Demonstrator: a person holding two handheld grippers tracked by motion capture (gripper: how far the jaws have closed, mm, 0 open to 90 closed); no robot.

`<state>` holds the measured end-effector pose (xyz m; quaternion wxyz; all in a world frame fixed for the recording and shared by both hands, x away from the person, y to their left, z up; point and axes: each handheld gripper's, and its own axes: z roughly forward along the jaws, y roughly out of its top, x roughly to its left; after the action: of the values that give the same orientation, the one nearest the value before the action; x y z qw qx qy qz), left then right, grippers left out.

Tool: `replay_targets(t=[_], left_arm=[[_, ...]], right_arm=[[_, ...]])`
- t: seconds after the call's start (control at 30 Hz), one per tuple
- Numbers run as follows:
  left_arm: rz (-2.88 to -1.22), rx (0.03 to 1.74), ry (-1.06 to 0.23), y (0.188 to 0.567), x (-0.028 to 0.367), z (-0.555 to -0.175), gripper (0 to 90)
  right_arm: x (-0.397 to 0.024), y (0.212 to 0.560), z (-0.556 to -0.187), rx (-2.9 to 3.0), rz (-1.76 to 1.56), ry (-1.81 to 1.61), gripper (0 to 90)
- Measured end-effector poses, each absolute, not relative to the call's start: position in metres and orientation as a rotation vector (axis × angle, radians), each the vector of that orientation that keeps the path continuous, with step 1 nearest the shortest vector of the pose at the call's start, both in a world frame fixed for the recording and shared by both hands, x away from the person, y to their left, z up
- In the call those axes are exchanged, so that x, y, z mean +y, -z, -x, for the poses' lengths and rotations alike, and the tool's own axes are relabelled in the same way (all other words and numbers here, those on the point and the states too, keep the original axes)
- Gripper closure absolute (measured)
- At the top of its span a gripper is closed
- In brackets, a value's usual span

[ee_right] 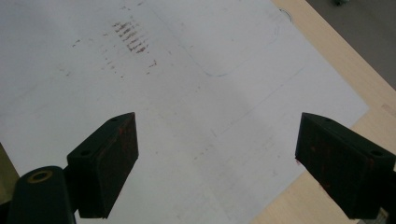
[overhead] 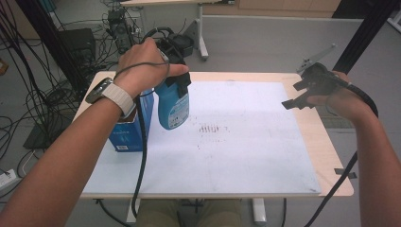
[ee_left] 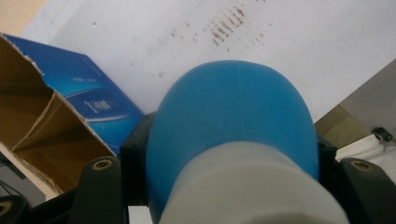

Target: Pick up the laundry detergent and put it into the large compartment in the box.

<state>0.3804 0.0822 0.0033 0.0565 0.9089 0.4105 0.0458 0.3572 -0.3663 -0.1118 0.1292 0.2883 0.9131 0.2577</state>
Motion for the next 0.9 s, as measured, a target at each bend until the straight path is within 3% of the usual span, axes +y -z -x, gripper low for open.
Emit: replay_targets(t=[0.9], left_arm=[[-2.569,1.529,-0.16,-0.043,0.115,-0.389,38.1]], right_arm=[[-0.371,0.111,-0.373,2.653,-0.824,-0.749,13.7]])
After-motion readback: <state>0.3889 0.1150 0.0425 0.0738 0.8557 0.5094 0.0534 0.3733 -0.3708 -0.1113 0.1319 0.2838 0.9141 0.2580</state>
